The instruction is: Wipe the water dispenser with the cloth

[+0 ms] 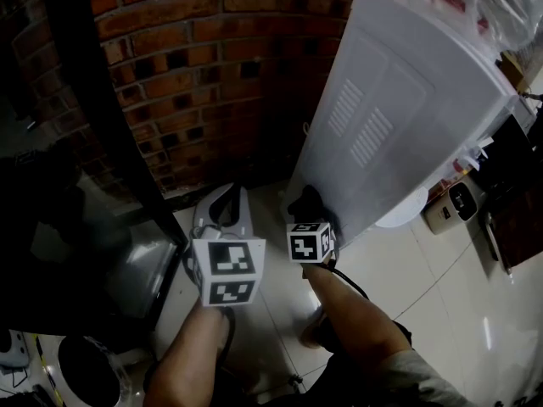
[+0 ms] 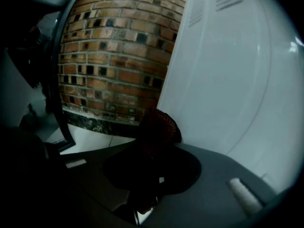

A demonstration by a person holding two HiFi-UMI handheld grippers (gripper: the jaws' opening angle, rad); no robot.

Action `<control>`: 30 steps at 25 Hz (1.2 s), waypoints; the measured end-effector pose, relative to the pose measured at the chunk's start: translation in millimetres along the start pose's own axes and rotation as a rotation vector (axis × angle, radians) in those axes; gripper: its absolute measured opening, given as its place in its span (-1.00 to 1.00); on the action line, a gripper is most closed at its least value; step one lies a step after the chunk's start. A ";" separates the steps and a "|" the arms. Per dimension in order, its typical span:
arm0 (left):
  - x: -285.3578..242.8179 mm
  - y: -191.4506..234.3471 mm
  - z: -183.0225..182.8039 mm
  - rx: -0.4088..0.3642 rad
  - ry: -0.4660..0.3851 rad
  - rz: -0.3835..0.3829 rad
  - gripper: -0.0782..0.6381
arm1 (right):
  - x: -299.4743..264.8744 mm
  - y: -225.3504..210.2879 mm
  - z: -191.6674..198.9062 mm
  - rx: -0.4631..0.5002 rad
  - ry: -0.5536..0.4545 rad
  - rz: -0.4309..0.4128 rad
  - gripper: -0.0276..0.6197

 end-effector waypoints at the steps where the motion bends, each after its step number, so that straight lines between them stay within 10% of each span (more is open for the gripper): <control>1: 0.7 0.6 -3.0 0.000 -0.009 -0.005 -0.78 | 9.1 4.4 -12.2 -0.004 -0.043 -0.018 -0.65; 19: 46.1 -33.5 -93.0 -0.086 -0.281 -0.009 -0.78 | 300.3 -53.0 -253.2 -0.250 -1.042 -0.155 -0.64; 30: 42.1 -57.8 -84.5 -0.091 -0.247 0.063 -0.78 | 328.3 -87.5 -258.3 -0.215 -1.131 -0.031 -0.64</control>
Point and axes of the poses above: the fingertips, and each gripper's own axes: x backward along the fingers, y to its left, z out of its underside, the point moved 8 cm from there along x, backward along the fingers, and after that the axes turned 13 degrees about -x, right-handed, at the moved point
